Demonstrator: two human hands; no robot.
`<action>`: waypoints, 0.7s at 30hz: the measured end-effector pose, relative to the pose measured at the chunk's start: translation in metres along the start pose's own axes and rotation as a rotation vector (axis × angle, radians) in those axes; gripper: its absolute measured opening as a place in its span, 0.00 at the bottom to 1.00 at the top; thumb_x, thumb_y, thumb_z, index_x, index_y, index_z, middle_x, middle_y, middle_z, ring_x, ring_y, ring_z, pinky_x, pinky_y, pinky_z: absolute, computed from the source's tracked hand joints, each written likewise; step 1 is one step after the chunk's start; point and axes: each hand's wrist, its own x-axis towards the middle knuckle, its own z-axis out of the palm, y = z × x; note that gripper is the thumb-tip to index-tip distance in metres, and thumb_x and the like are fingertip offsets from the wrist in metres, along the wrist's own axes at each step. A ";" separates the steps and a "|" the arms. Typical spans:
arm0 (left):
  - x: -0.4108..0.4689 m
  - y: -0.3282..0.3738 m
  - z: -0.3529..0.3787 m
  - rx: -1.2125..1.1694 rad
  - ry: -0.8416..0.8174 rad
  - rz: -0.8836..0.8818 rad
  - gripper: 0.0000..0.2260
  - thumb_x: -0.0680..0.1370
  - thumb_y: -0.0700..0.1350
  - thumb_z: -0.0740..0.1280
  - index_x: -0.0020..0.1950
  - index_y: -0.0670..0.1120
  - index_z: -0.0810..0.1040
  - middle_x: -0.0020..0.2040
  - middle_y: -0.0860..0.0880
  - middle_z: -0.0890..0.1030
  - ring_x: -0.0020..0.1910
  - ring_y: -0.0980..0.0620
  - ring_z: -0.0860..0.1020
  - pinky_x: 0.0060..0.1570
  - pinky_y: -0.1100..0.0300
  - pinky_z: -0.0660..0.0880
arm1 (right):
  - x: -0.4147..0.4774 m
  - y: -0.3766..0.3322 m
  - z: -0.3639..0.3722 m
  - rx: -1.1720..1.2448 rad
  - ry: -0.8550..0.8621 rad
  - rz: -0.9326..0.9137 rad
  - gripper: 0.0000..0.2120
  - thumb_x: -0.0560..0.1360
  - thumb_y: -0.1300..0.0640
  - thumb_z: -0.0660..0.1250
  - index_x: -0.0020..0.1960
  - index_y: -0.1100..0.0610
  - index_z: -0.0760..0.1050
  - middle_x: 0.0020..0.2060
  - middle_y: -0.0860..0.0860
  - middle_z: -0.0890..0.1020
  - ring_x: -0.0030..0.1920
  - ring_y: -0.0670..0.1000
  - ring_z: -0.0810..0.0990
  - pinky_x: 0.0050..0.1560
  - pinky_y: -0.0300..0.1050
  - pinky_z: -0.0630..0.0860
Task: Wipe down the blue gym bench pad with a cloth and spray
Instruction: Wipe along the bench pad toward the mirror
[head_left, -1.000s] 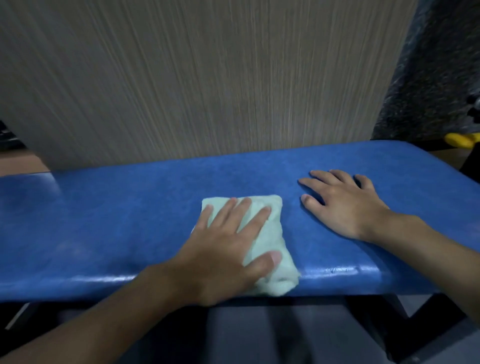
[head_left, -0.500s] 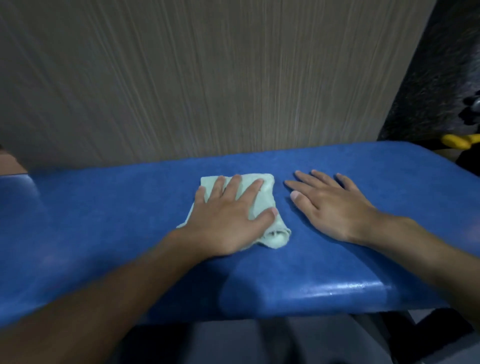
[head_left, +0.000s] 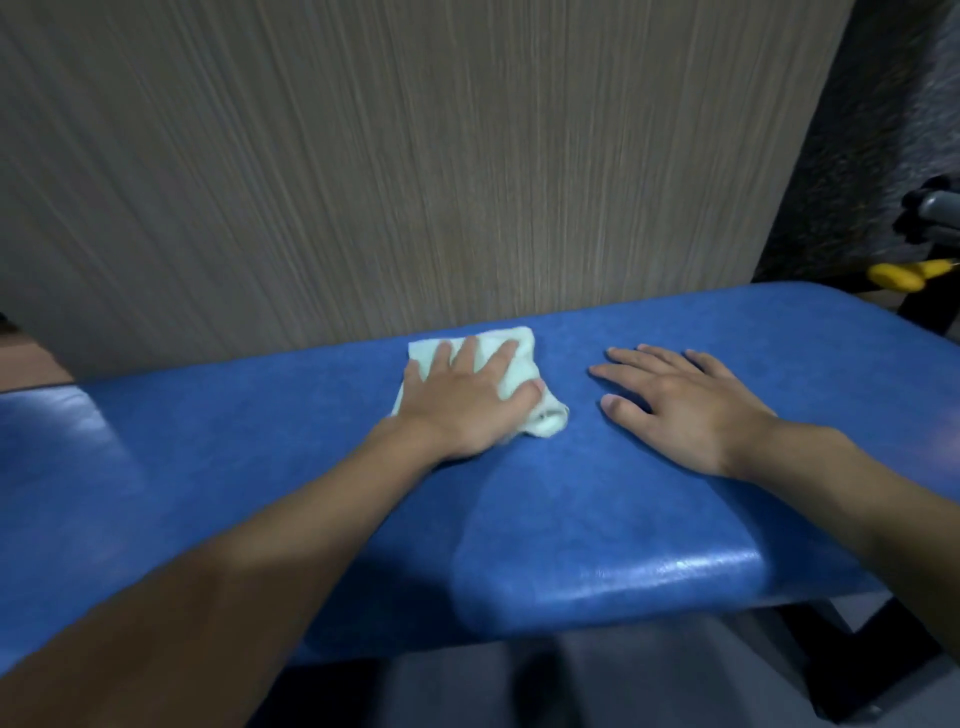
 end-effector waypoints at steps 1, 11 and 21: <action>-0.024 0.006 0.003 0.006 -0.007 0.012 0.32 0.77 0.70 0.45 0.79 0.63 0.43 0.82 0.52 0.44 0.80 0.46 0.41 0.75 0.39 0.40 | 0.000 0.000 0.000 0.002 0.004 -0.003 0.25 0.81 0.38 0.46 0.78 0.37 0.55 0.79 0.39 0.52 0.79 0.44 0.47 0.78 0.51 0.42; -0.130 0.022 0.020 0.062 0.012 0.042 0.37 0.69 0.73 0.35 0.78 0.65 0.37 0.82 0.53 0.40 0.80 0.47 0.38 0.75 0.40 0.38 | 0.008 -0.013 -0.007 0.029 0.008 0.025 0.25 0.82 0.42 0.49 0.78 0.40 0.55 0.79 0.42 0.56 0.79 0.48 0.48 0.77 0.59 0.39; 0.059 -0.017 -0.008 -0.027 0.048 -0.067 0.29 0.76 0.68 0.46 0.77 0.65 0.50 0.79 0.51 0.56 0.77 0.47 0.52 0.72 0.41 0.47 | 0.011 -0.017 0.007 -0.037 -0.020 -0.003 0.26 0.80 0.38 0.42 0.78 0.36 0.50 0.79 0.39 0.50 0.79 0.46 0.44 0.77 0.56 0.41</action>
